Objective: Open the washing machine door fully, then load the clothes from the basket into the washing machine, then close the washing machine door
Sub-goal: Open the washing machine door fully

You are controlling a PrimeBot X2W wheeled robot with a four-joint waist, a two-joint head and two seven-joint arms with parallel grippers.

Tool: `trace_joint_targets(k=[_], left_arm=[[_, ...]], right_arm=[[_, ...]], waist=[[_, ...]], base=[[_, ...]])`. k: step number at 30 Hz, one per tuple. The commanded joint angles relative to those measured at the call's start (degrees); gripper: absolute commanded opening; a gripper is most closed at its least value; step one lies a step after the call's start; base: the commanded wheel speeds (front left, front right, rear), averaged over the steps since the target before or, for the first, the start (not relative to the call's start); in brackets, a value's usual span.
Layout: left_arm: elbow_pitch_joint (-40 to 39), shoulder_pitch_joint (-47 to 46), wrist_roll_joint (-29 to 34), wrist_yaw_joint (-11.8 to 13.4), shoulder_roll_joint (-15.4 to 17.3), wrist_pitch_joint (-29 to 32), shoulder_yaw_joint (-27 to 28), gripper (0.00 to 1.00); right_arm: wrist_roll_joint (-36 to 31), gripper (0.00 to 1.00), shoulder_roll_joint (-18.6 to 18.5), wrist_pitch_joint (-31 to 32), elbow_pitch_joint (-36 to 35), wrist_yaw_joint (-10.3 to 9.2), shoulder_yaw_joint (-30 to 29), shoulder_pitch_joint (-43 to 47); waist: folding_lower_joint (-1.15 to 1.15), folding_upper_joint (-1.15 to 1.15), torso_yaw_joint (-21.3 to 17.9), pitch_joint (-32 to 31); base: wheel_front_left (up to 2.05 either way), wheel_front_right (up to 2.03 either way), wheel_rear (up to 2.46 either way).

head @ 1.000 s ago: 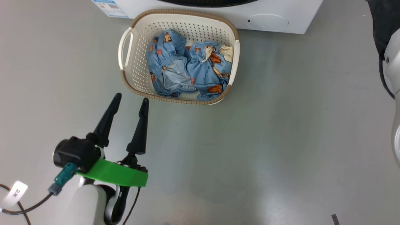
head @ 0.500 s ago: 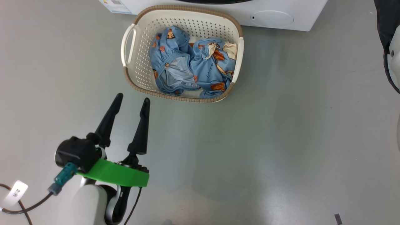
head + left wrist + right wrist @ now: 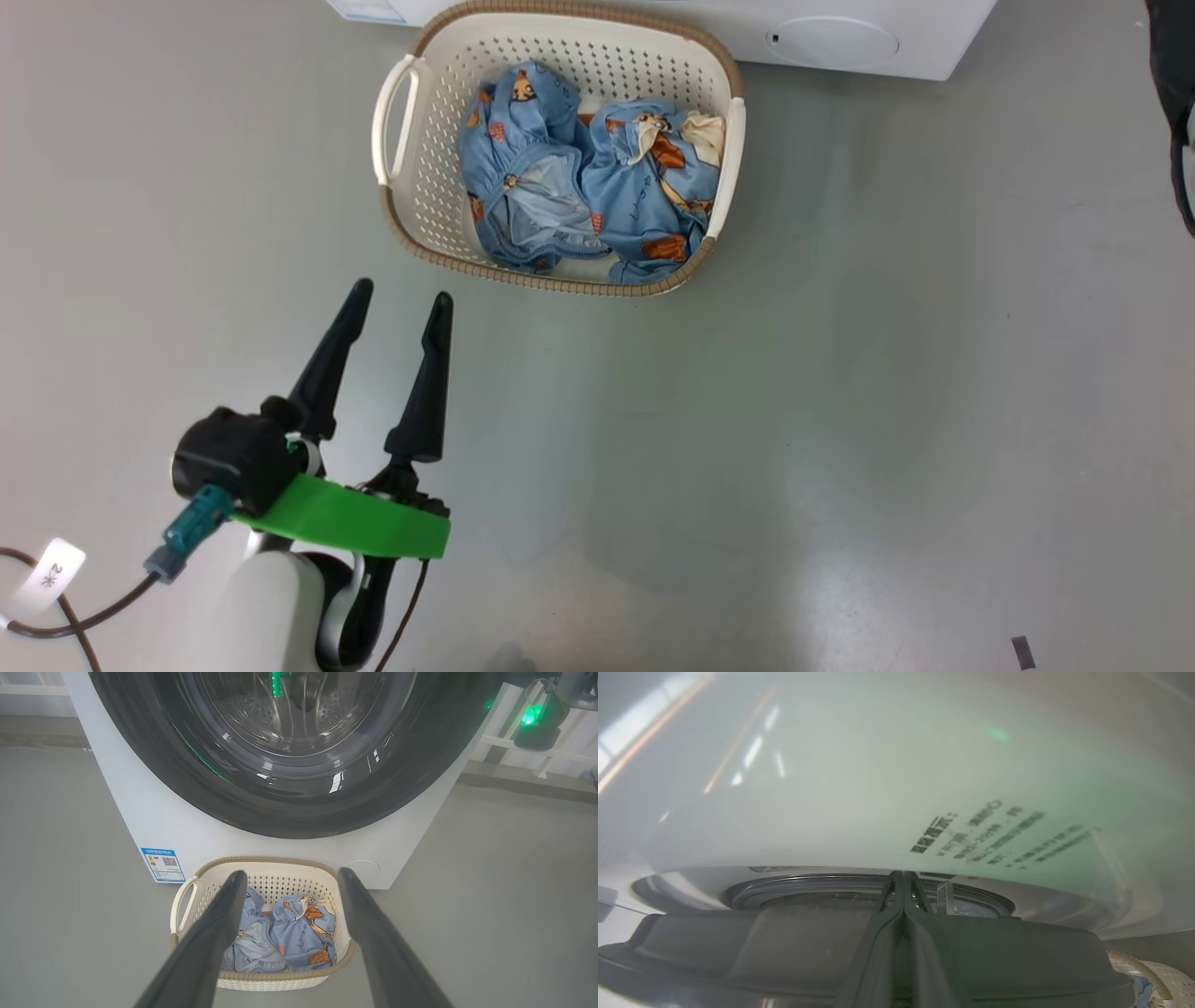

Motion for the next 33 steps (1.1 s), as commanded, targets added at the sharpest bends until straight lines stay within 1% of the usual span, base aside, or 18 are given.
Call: trace_joint_targets(k=[1, 9, 11, 17, 23, 33], left_arm=[[-1.57, -0.78, -0.37, -0.09, 1.29, -0.37, 1.70, 1.00], [-1.61, -0.98, -0.24, -0.09, 1.29, -0.37, 1.94, 1.00], [-1.81, -0.89, 0.00, -0.09, 1.29, -0.37, 2.23, 1.00], [-2.34, -0.55, 0.59, -0.09, 1.29, -0.37, 2.77, 1.00], [-2.69, -0.04, 1.47, -0.09, 1.29, -0.37, 3.07, 1.00], [-3.53, 1.50, 2.45, -0.09, 1.29, -0.37, 3.45, 1.00]], right_arm=[[-0.49, 0.00, 2.31, 1.06, -0.82, 0.10, -0.06, -2.15], [-0.47, 0.00, 2.37, 7.06, -0.37, 0.10, 0.04, -1.52], [-0.03, 0.00, 2.37, 9.74, -0.32, 0.10, -0.10, -1.16], [0.59, 0.00, 2.13, 15.03, -0.49, 0.10, 0.18, 0.48], [2.04, 0.00, 2.32, 21.82, -2.59, 0.10, 0.38, 3.19], [3.41, 0.00, 3.81, 30.03, -8.24, 0.10, 1.50, 10.31]], waist=[[0.00, -0.01, 0.12, 0.27], [0.00, -0.01, 0.08, -0.09], [0.00, -0.01, -0.16, -0.37], [0.00, -0.01, -0.75, -1.40], [0.00, -0.01, -1.08, -2.72], [0.00, -0.01, -1.67, -5.40]], base=[[0.00, 0.00, 0.00], [0.00, 0.00, 0.00], [0.00, 0.00, 0.00], [0.00, 0.00, 0.00], [0.00, 0.00, 0.00], [0.00, 0.00, 0.00]])
